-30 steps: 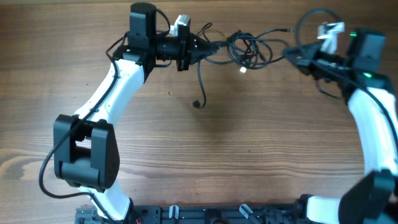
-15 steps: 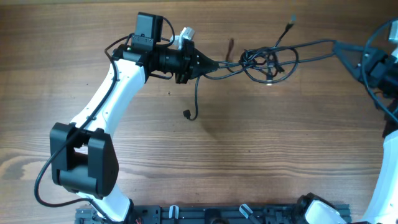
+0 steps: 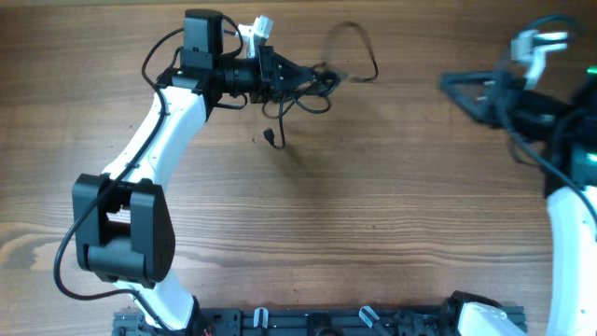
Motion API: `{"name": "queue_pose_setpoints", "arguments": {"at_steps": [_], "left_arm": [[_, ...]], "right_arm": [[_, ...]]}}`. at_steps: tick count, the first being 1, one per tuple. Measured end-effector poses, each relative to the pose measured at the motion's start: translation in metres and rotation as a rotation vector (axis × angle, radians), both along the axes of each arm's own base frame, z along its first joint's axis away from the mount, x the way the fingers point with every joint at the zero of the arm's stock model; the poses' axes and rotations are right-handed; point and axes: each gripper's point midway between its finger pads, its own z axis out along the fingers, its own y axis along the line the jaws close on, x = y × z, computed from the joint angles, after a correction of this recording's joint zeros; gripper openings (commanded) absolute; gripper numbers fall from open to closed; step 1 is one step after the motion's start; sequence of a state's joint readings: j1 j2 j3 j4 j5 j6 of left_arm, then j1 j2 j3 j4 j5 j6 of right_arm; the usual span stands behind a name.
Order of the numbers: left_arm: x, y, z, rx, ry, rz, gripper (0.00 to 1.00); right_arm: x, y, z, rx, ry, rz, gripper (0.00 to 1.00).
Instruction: Untangle cables
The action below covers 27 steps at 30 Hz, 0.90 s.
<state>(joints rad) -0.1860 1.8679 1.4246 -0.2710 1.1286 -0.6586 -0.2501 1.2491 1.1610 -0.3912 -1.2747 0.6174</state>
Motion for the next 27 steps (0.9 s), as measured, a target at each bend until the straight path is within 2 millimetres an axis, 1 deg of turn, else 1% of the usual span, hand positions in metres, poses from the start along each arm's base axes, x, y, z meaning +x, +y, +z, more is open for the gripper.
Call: {"name": "queue_pose_setpoints", "arguments": {"at_steps": [2,5,6,8,10,11,12,13,15,16,18,19,23,27], "left_arm": [[-0.004,-0.002,0.003,-0.017,0.002,-0.021,0.04],[-0.006,-0.004,0.005,-0.035,0.033,-0.028,0.04],[-0.005,-0.004,0.007,-0.045,0.064,-0.020,0.04],[-0.002,-0.005,0.011,-0.067,0.119,0.002,0.04],[0.001,-0.006,0.016,-0.090,0.183,0.027,0.04],[0.002,-0.006,0.018,-0.100,0.215,0.038,0.04],[0.003,-0.006,0.019,-0.109,0.249,0.049,0.04],[0.003,-0.006,0.020,-0.116,0.279,0.058,0.04],[0.004,-0.006,0.020,-0.128,0.349,0.076,0.04],[0.004,-0.006,0.020,-0.131,0.365,0.081,0.04],[0.004,-0.006,0.020,-0.135,0.394,0.088,0.04],[0.004,-0.006,0.020,-0.137,0.411,0.092,0.04],[0.004,-0.006,0.020,-0.143,0.452,0.103,0.04],[0.003,-0.007,0.021,-0.146,0.464,0.103,0.04]], "right_arm": [[0.007,0.022,-0.026,-0.106,0.032,-0.015,0.27],[0.012,0.039,-0.060,-0.262,0.064,-0.043,0.27],[0.016,0.043,-0.076,-0.335,0.081,-0.055,0.27],[0.023,0.040,-0.097,-0.414,0.097,-0.068,0.27],[0.032,0.036,-0.121,-0.476,0.121,-0.059,0.29],[0.034,0.036,-0.130,-0.490,0.129,-0.048,0.30],[0.038,0.036,-0.144,-0.509,0.140,-0.026,0.31],[0.041,0.037,-0.153,-0.519,0.144,-0.006,0.32],[0.049,0.044,-0.171,-0.531,0.131,0.041,0.38],[0.053,0.049,-0.176,-0.532,0.113,0.059,0.42],[0.061,0.061,-0.183,-0.530,0.064,0.099,0.54],[0.065,0.069,-0.184,-0.527,0.028,0.118,0.56],[0.076,0.092,-0.186,-0.516,-0.068,0.158,0.56],[0.090,0.101,-0.194,-0.501,-0.103,0.157,0.54]]}}
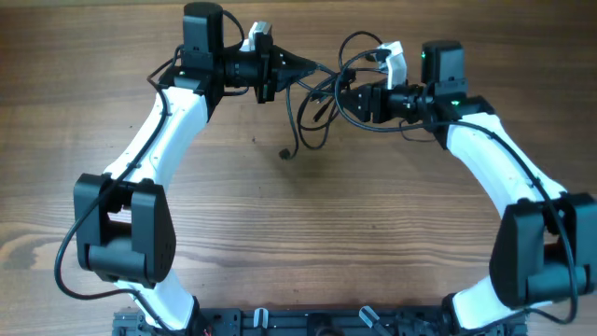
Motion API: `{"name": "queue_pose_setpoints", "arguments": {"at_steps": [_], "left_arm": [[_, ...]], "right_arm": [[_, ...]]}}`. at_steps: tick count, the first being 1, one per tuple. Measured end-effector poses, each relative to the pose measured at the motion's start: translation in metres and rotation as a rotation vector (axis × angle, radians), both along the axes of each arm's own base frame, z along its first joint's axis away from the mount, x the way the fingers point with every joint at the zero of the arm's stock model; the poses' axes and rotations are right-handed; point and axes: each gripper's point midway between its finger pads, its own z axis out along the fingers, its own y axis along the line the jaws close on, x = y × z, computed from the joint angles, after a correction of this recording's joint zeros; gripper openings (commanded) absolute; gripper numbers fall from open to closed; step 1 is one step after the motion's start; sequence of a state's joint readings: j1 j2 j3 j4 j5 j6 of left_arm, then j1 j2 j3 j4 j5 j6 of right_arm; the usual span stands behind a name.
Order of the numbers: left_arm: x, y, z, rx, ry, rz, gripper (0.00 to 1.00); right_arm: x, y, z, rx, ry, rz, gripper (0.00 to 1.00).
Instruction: Untangle cables
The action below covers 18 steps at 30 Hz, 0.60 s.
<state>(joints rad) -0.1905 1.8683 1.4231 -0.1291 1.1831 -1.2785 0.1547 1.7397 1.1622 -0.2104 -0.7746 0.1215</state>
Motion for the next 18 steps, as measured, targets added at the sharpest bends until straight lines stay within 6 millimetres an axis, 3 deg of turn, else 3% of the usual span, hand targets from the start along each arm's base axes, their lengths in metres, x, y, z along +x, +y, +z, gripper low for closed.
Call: {"name": "queue_pose_setpoints", "arguments": {"at_steps": [7,14,18], "left_arm": [[-0.002,-0.001,0.001,-0.009,0.005,-0.012,0.04],[-0.003,-0.001,0.002,-0.011,0.005,-0.015,0.04],[-0.002,-0.001,0.001,-0.009,-0.002,-0.015,0.04]], "right_arm": [[0.012,0.002,-0.003,0.016,-0.037,-0.006,0.43],[0.019,0.004,-0.014,0.038,-0.001,-0.029,0.04],[0.012,0.004,-0.019,0.044,0.049,-0.025,0.04]]}}
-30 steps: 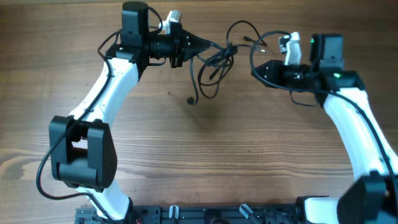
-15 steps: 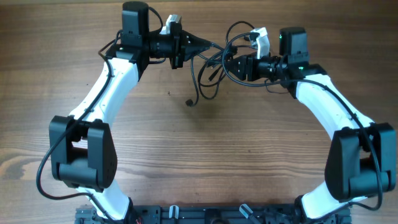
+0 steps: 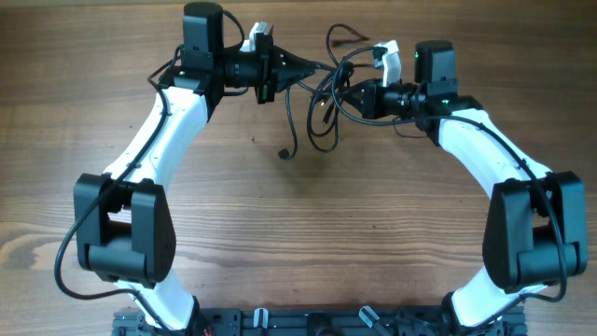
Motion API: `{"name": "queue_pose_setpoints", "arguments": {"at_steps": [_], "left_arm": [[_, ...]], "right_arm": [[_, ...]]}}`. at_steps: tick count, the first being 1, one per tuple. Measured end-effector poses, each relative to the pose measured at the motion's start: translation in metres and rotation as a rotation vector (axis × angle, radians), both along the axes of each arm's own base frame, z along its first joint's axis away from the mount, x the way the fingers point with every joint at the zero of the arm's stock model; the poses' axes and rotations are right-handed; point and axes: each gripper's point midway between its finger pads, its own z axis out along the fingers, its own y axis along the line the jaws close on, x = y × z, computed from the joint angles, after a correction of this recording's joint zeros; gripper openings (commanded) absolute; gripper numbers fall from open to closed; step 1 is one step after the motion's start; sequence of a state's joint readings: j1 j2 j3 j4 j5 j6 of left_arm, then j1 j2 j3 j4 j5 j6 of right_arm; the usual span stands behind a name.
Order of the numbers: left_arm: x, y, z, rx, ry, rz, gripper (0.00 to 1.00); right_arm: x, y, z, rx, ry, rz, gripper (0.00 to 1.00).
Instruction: Untangle cables
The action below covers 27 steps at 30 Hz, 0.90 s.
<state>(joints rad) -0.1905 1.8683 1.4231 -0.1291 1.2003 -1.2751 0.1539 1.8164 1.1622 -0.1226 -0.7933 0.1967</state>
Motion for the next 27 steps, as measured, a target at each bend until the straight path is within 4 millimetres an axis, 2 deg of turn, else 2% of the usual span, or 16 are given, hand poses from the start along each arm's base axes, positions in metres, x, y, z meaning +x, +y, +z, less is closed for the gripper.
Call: {"name": "queue_pose_setpoints", "arguments": {"at_steps": [3,6,8,9,11,15,19,23,25,27], "left_arm": [[0.002,0.001,-0.001,0.012,-0.033,0.005,0.04],[0.005,0.001,-0.003,0.028,-0.064,0.017,0.04],[0.007,0.002,-0.005,0.039,-0.084,0.025,0.04],[0.008,0.002,-0.005,0.044,-0.089,0.029,0.04],[0.010,0.003,-0.008,0.059,-0.092,0.041,0.04],[0.006,0.009,-0.029,0.134,-0.028,0.065,0.04],[-0.008,0.018,-0.059,0.246,0.070,0.076,0.04],[-0.017,0.024,-0.076,0.322,0.093,0.071,0.04],[-0.022,0.027,-0.082,0.356,0.101,0.065,0.04],[-0.025,0.029,-0.086,0.373,0.108,0.059,0.04]], "right_arm": [[-0.005,-0.008,0.001,0.034,0.043,0.004,0.04],[-0.010,-0.036,0.014,0.057,0.089,-0.052,0.04],[-0.014,-0.058,0.036,0.066,0.078,-0.099,0.04],[-0.018,-0.071,0.053,0.067,0.059,-0.130,0.04],[-0.024,-0.084,0.075,0.071,0.023,-0.163,0.04],[-0.040,-0.099,0.118,0.082,-0.069,-0.193,0.04],[-0.066,-0.116,0.179,0.119,-0.227,-0.212,0.04],[-0.092,-0.143,0.237,0.203,-0.374,-0.229,0.04],[-0.100,-0.150,0.256,0.270,-0.399,-0.196,0.04],[-0.105,-0.156,0.262,0.331,-0.350,-0.204,0.04]]}}
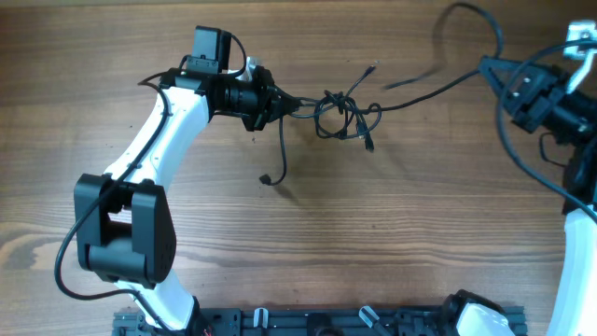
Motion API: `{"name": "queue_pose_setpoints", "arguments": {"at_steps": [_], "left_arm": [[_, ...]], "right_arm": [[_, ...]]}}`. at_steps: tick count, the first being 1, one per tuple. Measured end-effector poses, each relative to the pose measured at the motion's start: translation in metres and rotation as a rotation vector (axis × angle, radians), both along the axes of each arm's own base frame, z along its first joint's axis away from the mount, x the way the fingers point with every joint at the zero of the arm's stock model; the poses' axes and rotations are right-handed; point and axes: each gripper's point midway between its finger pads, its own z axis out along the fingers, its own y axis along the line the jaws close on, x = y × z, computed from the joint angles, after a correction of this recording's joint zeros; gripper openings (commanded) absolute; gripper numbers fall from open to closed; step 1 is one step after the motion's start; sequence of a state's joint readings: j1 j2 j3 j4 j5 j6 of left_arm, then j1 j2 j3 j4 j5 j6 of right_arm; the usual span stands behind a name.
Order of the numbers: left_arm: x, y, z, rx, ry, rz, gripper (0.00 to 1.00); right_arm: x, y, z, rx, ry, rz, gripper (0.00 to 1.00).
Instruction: Untangle cables
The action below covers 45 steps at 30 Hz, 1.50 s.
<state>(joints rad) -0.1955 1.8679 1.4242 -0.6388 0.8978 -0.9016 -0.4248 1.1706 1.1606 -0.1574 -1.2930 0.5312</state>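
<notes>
A black cable tangle [340, 112] hangs in a knot over the upper middle of the wooden table [373, 243]. My left gripper [285, 97] is shut on the cables just left of the knot. One strand [429, 91] runs stretched from the knot to my right gripper [486, 68] at the far upper right, which looks shut on it. A loose plug end [266, 179] dangles below the left gripper. A second end [368, 144] hangs under the knot, and a thin end [374, 67] sticks up above it.
Beyond the right gripper a loop of cable [476, 17] arcs toward the top edge. A black rail [317, 322] runs along the table's front edge between the two arm bases.
My right gripper was next to the tangle near the middle; now it is at the far upper right with a strand stretched behind it. The tangle has tightened into a small knot and shifted right.
At first my left gripper alone held the tangle at the upper middle, with the right arm far off to the right. Then the right gripper was at the tangle, facing the left one. Now it is far right again, with a cable drawn out between the two.
</notes>
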Motion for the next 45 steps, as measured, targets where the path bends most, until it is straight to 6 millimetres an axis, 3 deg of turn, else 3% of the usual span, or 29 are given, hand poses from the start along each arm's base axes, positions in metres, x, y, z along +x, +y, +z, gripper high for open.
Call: {"name": "queue_pose_setpoints", "arguments": {"at_steps": [4,8,10,11,12,15,18,22,24,29,34,37,41,45], "left_arm": [[-0.003,0.001,-0.003,0.018,-0.004,-0.012,0.04],[0.002,0.003,-0.005,0.038,-0.029,-0.003,0.04],[0.014,0.003,0.000,0.037,-0.098,0.003,0.04],[0.020,0.002,0.003,0.034,-0.136,0.006,0.04],[0.029,0.000,0.008,0.023,-0.194,0.009,0.04],[0.055,-0.009,0.039,-0.059,-0.389,0.009,0.04],[0.069,-0.020,0.082,-0.182,-0.543,-0.003,0.04],[0.063,-0.030,0.136,-0.365,-0.659,-0.066,0.04],[0.052,-0.033,0.141,-0.413,-0.626,-0.119,0.04],[0.030,-0.036,0.144,-0.467,-0.596,-0.237,0.04],[0.020,-0.040,0.143,-0.482,-0.595,-0.290,0.04],[0.010,-0.051,0.129,-0.471,-0.529,-0.314,0.04],[-0.009,-0.071,0.086,-0.367,-0.392,-0.317,0.04],[-0.003,-0.072,0.073,-0.291,-0.442,-0.299,0.04]], "right_arm": [[0.003,-0.020,-0.003,0.093,0.107,-0.059,0.05],[0.012,-0.033,-0.047,0.158,0.343,-0.173,0.06],[0.010,-0.039,-0.083,0.154,0.490,-0.236,0.06],[0.007,-0.041,-0.098,0.139,0.548,-0.259,0.09],[0.002,-0.042,-0.115,0.111,0.614,-0.283,0.24],[-0.004,-0.038,-0.135,0.015,0.654,-0.286,0.56],[-0.005,-0.022,-0.142,-0.085,0.616,-0.229,0.75],[0.003,0.007,-0.136,-0.189,0.491,-0.128,0.77],[0.011,0.017,-0.127,-0.219,0.407,-0.100,0.78],[0.027,0.036,-0.109,-0.223,0.294,-0.065,0.75],[0.033,0.064,-0.128,-0.201,0.368,0.013,0.66],[0.040,0.080,-0.142,-0.183,0.419,0.051,0.62],[0.046,0.084,-0.157,-0.165,0.491,0.045,0.62],[0.046,0.084,-0.158,-0.163,0.499,0.043,0.61]]}}
